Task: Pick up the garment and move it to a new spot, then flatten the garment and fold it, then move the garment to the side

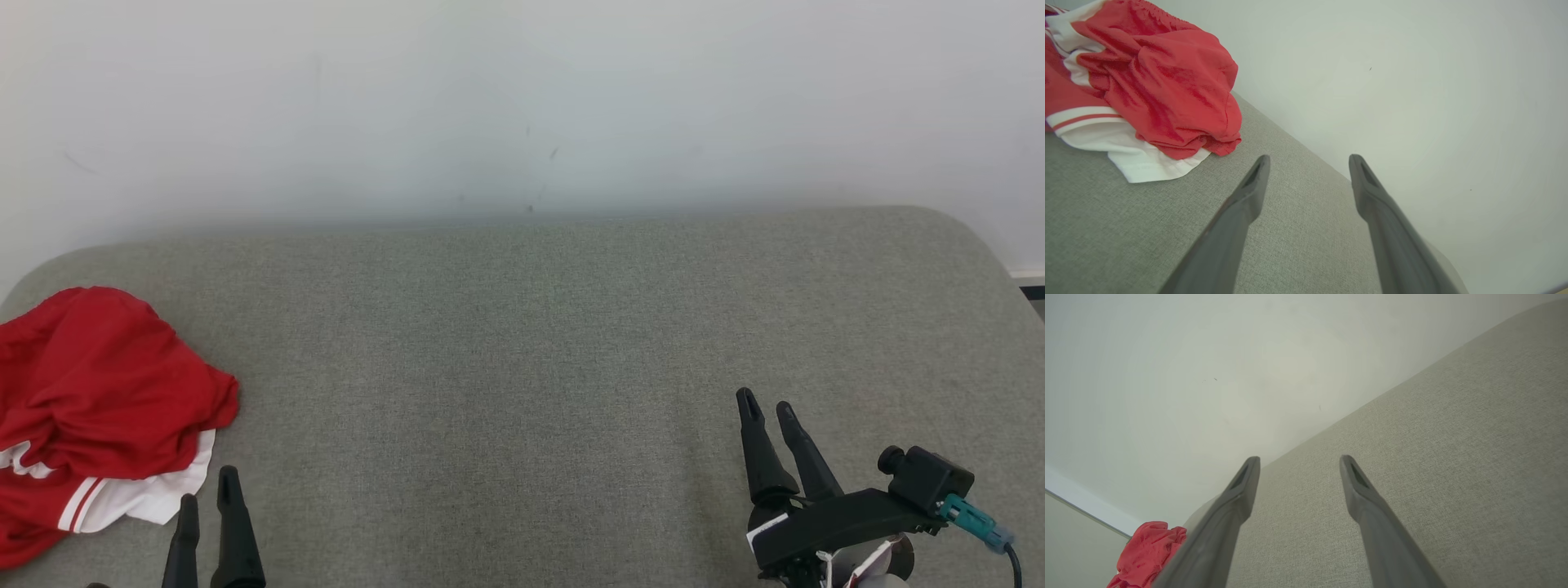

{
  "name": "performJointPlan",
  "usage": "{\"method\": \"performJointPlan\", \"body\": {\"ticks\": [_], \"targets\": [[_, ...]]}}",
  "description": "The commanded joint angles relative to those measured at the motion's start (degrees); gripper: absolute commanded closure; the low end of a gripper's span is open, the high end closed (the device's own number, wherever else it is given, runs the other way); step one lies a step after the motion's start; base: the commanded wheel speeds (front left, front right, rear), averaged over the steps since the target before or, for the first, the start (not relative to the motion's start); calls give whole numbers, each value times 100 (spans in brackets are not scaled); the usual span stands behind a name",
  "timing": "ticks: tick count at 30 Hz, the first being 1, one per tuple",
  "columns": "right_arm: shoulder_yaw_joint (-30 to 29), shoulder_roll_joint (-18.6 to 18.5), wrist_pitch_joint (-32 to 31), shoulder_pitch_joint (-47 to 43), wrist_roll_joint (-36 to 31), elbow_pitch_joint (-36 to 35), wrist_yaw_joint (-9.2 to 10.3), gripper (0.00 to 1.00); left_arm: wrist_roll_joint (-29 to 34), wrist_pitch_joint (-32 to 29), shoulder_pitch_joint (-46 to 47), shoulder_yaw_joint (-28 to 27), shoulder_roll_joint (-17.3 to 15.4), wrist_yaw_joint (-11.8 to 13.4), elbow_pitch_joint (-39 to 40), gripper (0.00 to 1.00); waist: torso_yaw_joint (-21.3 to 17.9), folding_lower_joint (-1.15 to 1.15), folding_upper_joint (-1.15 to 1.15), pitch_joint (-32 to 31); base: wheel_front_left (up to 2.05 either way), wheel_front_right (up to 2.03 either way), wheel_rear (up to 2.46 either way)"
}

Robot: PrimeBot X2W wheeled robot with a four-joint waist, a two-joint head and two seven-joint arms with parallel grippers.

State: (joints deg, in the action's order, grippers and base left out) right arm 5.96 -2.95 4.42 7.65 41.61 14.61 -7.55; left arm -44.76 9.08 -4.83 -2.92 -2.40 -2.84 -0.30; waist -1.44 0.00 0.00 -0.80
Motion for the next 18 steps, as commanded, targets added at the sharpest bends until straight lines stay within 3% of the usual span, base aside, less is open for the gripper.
{"method": "performJointPlan", "body": {"ticks": [1,18], "targets": [[-5,5,84,-4,-278,-147,5,0,278,65,97,62,-43,9,71,0,-5,0,0,-6,0,0,0],[-4,6,378,-217,-1477,-525,7,0,1499,225,251,316,-49,119,-4,0,-27,0,0,-33,0,0,0]]}}
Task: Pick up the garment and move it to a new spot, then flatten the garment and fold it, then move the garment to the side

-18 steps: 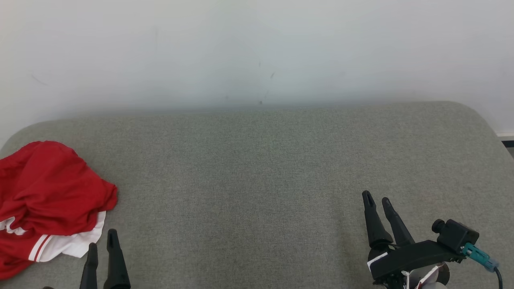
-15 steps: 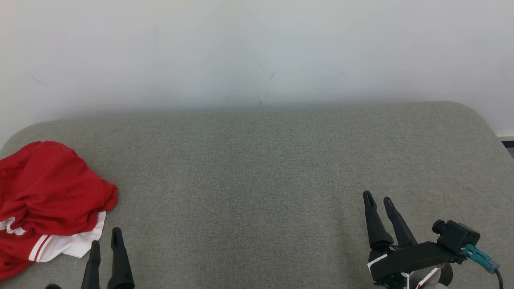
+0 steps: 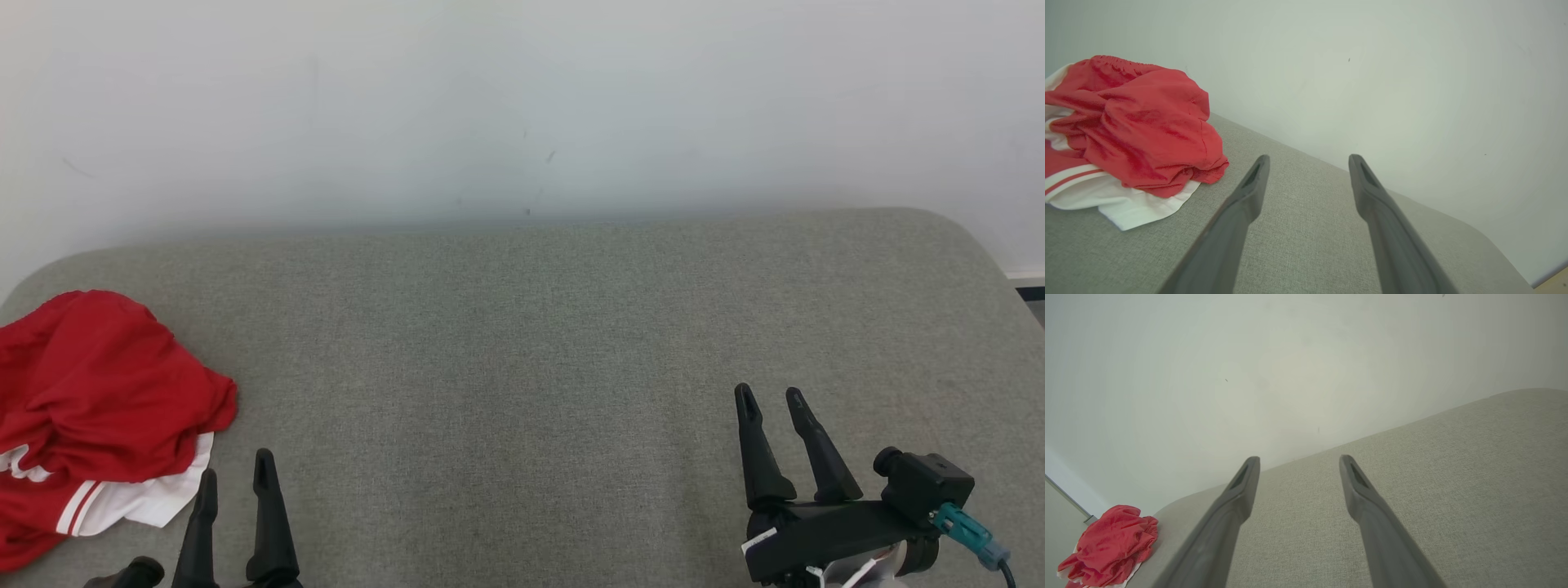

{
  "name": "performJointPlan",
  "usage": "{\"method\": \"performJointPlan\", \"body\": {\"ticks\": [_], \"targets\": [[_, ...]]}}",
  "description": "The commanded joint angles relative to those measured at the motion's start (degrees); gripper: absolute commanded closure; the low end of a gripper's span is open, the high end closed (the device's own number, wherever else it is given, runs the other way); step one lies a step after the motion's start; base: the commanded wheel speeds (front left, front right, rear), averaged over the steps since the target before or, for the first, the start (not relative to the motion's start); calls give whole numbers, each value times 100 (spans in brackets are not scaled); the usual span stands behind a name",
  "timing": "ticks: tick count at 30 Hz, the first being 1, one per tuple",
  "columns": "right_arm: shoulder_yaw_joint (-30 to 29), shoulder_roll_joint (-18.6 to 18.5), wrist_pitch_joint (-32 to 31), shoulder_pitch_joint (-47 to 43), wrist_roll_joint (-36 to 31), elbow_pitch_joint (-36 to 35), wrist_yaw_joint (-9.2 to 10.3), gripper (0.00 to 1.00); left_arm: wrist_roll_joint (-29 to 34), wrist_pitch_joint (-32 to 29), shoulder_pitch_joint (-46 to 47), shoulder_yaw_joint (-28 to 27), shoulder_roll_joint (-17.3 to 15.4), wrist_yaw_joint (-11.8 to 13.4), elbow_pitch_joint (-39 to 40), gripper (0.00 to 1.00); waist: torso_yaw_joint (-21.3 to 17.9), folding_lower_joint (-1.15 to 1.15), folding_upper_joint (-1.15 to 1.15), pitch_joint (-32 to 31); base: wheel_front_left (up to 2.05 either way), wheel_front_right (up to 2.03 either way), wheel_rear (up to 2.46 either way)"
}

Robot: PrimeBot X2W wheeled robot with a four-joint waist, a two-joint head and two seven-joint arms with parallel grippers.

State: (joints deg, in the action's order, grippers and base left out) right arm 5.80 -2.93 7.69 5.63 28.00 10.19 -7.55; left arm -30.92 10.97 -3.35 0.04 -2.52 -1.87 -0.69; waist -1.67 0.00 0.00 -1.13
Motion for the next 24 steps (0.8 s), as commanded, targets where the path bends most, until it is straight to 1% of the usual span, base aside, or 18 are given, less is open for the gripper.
{"method": "performJointPlan", "body": {"ticks": [1,3,5,9,16,24], "targets": [[42,4,69,-26,-164,-120,7,0,182,46,111,37,-37,31,31,0,-8,0,0,-1,0,0,0],[6,2,101,-61,-232,-154,7,0,241,64,133,79,-37,-1,71,0,-16,0,0,-1,0,0,0],[84,3,130,-72,-455,-149,7,0,337,84,149,126,-37,-57,108,0,-19,0,0,-3,0,0,0],[105,1,198,-104,-720,-152,8,0,545,118,157,181,-38,-92,57,0,-34,0,0,-11,0,0,0],[131,2,308,-160,-1146,-257,8,0,753,174,173,232,-40,-92,-112,0,-94,0,0,-46,0,0,0],[97,3,421,-300,-1574,-352,9,0,1166,234,183,284,-42,-83,-203,0,-125,0,0,-104,0,0,0]]}}
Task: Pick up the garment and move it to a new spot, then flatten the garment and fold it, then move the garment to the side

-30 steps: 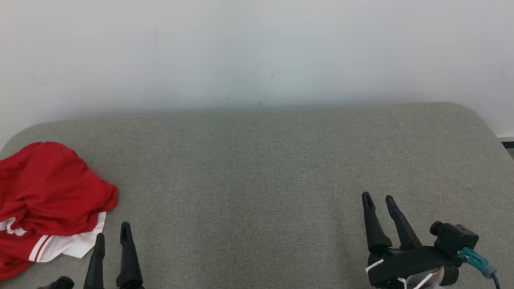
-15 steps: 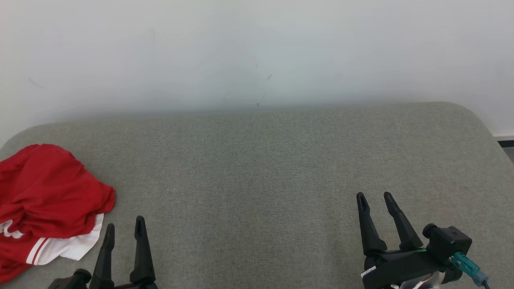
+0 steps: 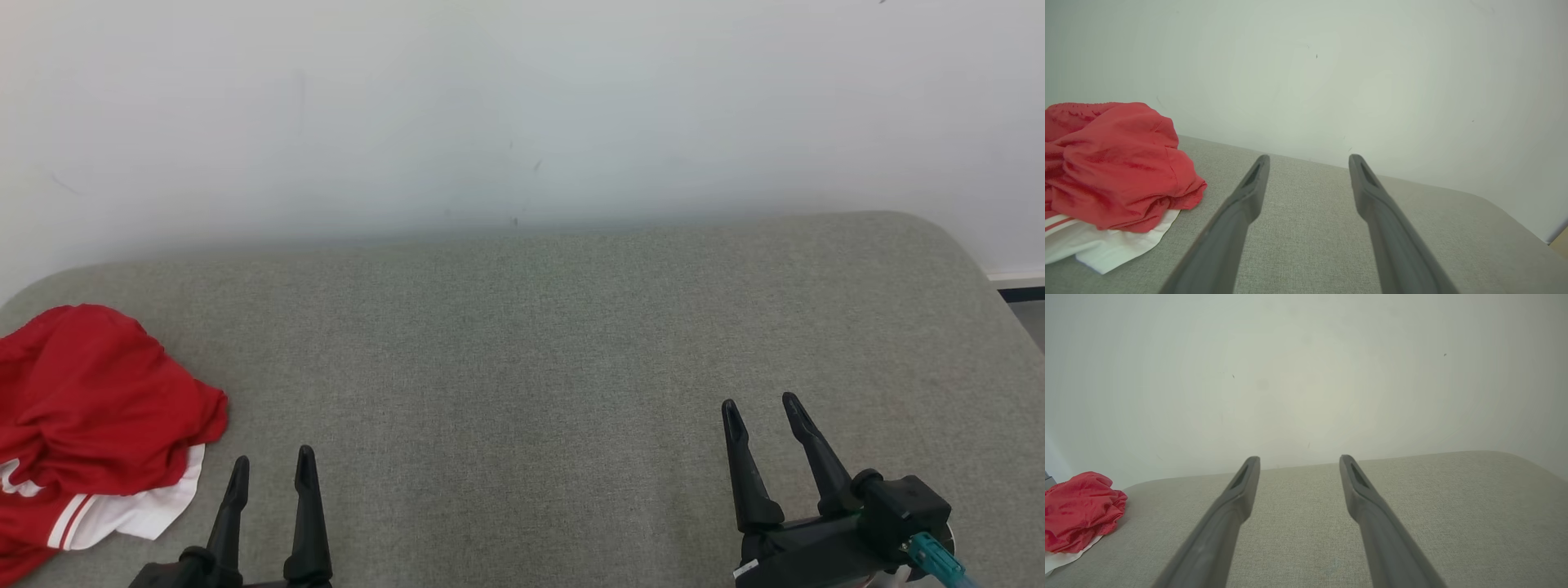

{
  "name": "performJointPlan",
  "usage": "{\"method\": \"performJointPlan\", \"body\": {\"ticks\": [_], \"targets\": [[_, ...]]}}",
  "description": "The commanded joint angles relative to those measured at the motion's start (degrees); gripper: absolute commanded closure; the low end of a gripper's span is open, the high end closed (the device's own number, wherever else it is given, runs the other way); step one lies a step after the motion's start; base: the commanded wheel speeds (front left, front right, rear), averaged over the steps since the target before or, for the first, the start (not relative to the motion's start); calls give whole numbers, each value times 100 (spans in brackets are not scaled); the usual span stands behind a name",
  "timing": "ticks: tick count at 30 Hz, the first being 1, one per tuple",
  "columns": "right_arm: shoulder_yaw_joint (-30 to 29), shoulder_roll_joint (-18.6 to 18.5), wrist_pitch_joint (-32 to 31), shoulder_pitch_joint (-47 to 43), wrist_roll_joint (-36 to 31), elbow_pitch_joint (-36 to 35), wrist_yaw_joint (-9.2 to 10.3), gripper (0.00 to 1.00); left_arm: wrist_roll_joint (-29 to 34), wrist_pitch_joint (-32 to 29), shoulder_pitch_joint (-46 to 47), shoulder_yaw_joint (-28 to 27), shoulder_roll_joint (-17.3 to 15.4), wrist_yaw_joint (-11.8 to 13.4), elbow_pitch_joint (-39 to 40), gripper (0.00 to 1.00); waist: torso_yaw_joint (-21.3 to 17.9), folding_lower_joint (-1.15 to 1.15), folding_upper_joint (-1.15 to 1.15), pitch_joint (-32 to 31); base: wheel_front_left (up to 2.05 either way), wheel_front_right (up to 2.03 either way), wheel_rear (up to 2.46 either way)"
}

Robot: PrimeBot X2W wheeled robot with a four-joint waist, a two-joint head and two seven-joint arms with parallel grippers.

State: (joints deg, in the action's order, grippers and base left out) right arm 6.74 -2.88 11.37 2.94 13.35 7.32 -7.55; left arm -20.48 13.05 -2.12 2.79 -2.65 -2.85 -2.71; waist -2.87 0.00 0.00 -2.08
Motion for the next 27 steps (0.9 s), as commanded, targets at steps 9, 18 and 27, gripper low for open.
{"method": "performJointPlan", "body": {"ticks": [9,18,27], "targets": [[24,-1,154,-156,-550,-210,10,0,548,90,35,84,-30,31,-78,0,-11,0,0,-47,0,0,0],[25,0,271,-261,-958,-343,11,0,965,158,45,153,-33,1,-190,0,-6,0,0,-77,0,0,0],[2,1,389,-345,-1371,-422,12,0,1404,215,100,218,-34,68,-236,0,-35,0,0,-88,0,0,0]]}}
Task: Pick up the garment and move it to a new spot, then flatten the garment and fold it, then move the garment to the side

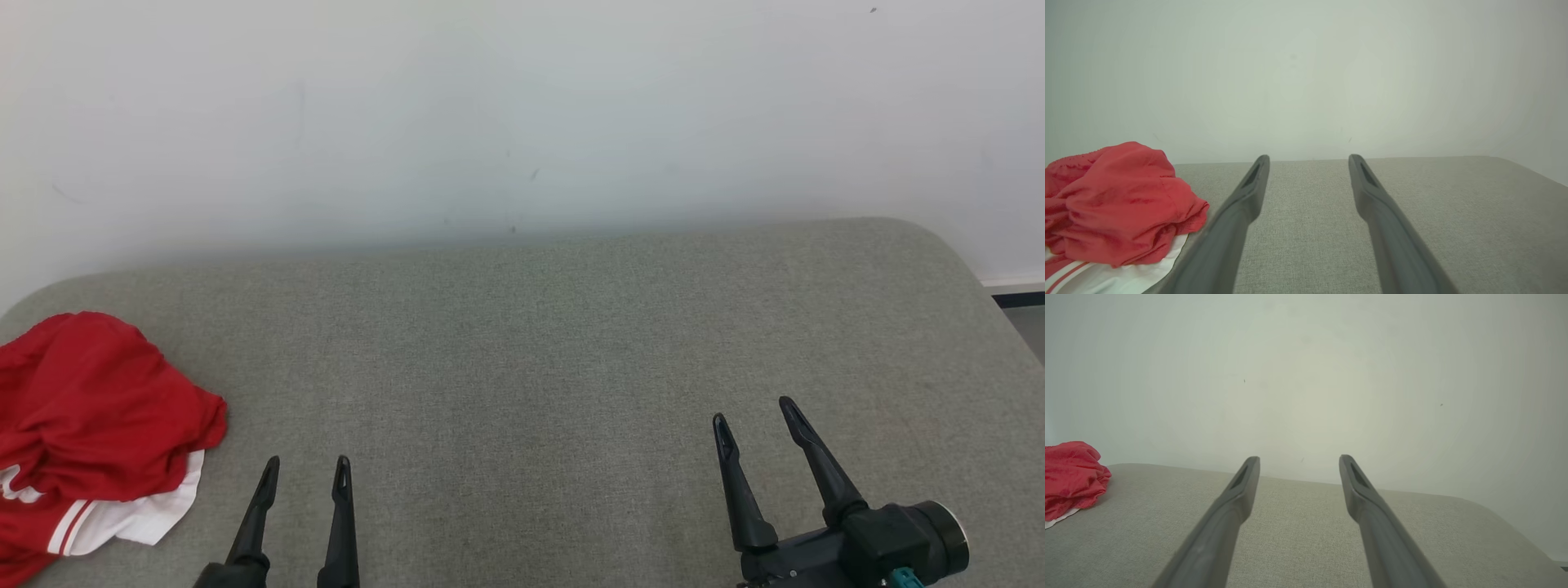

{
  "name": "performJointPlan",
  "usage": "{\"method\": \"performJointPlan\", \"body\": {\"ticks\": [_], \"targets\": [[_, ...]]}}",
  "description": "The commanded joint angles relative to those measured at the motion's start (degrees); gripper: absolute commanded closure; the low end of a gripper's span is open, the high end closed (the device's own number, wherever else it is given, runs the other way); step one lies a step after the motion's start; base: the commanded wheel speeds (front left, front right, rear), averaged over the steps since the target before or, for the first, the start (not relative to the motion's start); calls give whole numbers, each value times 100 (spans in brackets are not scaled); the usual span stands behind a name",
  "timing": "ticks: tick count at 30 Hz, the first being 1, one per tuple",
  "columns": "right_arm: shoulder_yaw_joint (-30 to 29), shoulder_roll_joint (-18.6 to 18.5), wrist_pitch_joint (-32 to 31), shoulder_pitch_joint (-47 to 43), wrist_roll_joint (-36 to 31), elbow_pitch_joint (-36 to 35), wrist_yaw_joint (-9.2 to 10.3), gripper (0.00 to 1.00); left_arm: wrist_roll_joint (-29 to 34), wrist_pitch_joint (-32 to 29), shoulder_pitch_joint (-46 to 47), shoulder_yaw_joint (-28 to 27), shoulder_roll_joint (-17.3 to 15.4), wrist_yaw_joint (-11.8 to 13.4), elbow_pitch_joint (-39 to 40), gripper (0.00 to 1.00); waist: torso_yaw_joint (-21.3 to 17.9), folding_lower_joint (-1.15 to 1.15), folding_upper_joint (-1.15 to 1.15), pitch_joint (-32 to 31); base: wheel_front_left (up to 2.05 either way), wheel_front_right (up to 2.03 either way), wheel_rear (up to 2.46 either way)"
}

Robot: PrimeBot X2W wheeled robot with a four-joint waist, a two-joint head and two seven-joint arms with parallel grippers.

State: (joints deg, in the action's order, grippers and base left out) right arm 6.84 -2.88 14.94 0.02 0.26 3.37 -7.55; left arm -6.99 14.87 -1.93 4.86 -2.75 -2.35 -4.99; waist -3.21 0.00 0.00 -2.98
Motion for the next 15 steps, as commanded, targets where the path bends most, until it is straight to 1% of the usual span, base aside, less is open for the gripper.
{"method": "performJointPlan", "body": {"ticks": [1,15], "targets": [[-6,1,39,-58,-90,-34,12,0,83,39,84,15,-25,19,-9,0,-4,0,0,4,0,0,0],[-79,1,28,-85,-1,-7,12,0,82,32,101,6,-24,-37,-115,0,92,0,0,-2,0,0,0]]}}
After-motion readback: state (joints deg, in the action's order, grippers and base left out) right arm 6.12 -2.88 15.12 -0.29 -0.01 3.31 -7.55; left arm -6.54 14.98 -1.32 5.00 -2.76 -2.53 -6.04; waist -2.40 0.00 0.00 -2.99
